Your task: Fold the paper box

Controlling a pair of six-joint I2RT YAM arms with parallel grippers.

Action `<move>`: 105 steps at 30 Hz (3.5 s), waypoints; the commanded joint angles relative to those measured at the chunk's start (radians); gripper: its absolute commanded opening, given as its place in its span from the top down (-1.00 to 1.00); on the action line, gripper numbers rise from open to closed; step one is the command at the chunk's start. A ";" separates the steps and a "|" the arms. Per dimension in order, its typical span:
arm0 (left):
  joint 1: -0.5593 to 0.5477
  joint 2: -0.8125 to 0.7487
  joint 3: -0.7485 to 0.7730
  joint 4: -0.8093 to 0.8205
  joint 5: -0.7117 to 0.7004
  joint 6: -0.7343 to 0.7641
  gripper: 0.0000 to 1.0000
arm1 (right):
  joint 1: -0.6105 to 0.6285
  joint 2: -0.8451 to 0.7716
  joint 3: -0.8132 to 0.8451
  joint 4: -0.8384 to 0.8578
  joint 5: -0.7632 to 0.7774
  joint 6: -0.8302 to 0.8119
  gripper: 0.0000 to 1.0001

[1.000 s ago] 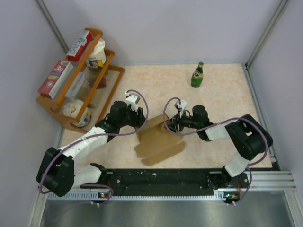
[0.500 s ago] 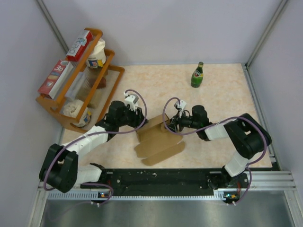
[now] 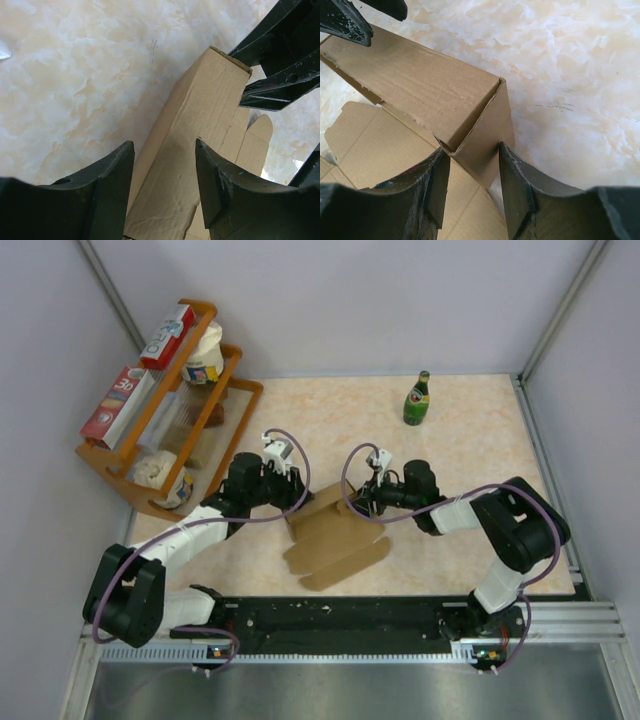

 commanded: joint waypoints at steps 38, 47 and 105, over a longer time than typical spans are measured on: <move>0.007 0.078 -0.011 0.090 0.128 0.010 -0.03 | 0.080 0.152 0.108 0.231 0.054 0.013 0.33; 0.007 0.095 -0.014 0.102 0.142 0.010 -0.03 | 0.086 0.164 0.105 0.245 0.077 0.008 0.51; 0.065 -0.272 0.032 0.038 -0.026 -0.112 -0.12 | 0.192 -0.127 0.453 -0.880 0.437 -0.347 1.00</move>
